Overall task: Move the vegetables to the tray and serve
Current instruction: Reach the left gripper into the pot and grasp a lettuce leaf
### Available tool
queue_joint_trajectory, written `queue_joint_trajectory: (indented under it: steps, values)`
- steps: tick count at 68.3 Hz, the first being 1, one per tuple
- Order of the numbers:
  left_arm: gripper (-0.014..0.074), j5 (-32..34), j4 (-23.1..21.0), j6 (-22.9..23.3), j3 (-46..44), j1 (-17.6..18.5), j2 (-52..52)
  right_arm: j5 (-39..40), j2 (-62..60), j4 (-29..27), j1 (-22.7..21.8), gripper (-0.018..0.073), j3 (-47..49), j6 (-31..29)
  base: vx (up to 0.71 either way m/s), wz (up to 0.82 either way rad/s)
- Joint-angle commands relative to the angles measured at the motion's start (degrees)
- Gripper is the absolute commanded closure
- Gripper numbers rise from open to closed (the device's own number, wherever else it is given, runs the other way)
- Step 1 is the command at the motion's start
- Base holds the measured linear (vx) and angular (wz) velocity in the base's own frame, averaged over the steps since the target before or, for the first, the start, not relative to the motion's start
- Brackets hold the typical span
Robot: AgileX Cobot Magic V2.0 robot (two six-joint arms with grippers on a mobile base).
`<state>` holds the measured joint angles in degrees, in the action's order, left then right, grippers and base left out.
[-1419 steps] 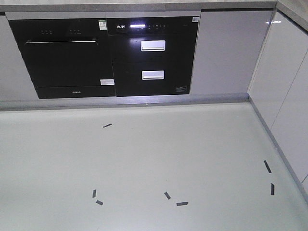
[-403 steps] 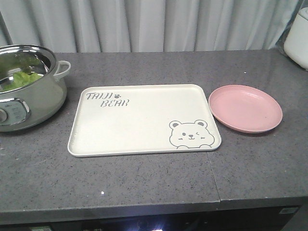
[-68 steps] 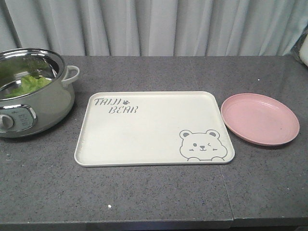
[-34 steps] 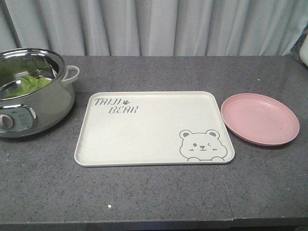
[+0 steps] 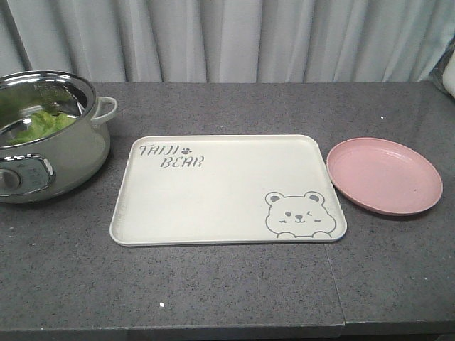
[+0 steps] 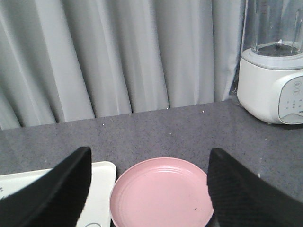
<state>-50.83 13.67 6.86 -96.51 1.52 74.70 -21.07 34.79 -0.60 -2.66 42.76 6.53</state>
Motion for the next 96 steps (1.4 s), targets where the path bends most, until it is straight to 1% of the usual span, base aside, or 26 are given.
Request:
queue_joint_trajectory:
  steps: [1, 7, 12, 16, 22, 29, 38, 44, 50, 56, 75, 96]
  values:
    - [0.0062, -3.08, 0.46, -0.86, -9.74, -0.02, 7.80, 1.17, 0.69, -0.11, -0.17, 0.0054, 1.99, -1.67, 0.00, 0.00]
    - [0.0062, -11.33, 0.38, -2.78, -19.81, -0.02, 18.00, -1.22, 0.69, -0.11, -0.17, 0.0054, 1.99, -2.02, 0.00, 0.00]
    - [0.0062, -17.53, 0.38, -3.02, -26.35, -0.02, 24.76, -2.35, 0.69, -0.11, -0.17, 0.0054, 1.99, -2.55, 0.00, 0.00]
    - [0.0062, -19.40, 0.12, -2.81, -29.49, -0.02, 29.07, -3.18, 0.69, -0.25, -0.17, 0.0054, 1.99, -3.32, 0.00, 0.00]
    - [0.0066, -19.27, -1.58, -2.78, -30.12, -0.02, 32.88, -4.74, 0.69, -0.38, -0.17, 0.0054, 1.99, -3.63, 0.00, 0.00]
    - [0.0092, -20.77, -1.60, -3.13, -30.04, -0.32, 36.31, -5.87, 0.69, -0.38, -0.17, 0.0054, 1.99, -3.63, 0.00, 0.00]
    - [0.0125, -20.72, -4.95, -3.20, -30.04, -1.55, 38.48, -6.40, 0.69, -0.30, -0.17, 0.0054, 1.99, -3.63, 0.00, 0.00]
    - [0.0136, -20.77, -7.00, -3.20, -30.04, -3.12, 38.86, -6.50, 0.69, -0.37, -0.17, 0.0054, 1.99, -3.63, 0.00, 0.00]
    - [0.0135, -20.77, -9.72, -4.68, -30.00, -4.69, 38.90, -6.72, 0.69, -0.37, -0.17, 0.0054, 1.99, -3.63, 0.00, 0.00]
    - [0.0135, -20.77, -12.08, -5.72, -29.81, -5.39, 39.10, -6.72, 0.69, -0.37, -0.17, 0.0054, 1.99, -3.63, 0.00, 0.00]
    - [0.0135, -20.77, -12.14, -7.45, -22.85, -5.39, 40.93, -6.76, 0.69, -1.94, -0.17, 0.0054, 1.99, -3.63, 0.00, 0.00]
    - [0.0135, -20.77, -12.64, -7.45, -22.35, -5.39, 44.22, -7.82, 0.69, -3.14, -0.17, 0.0054, 1.99, -3.63, 0.00, 0.00]
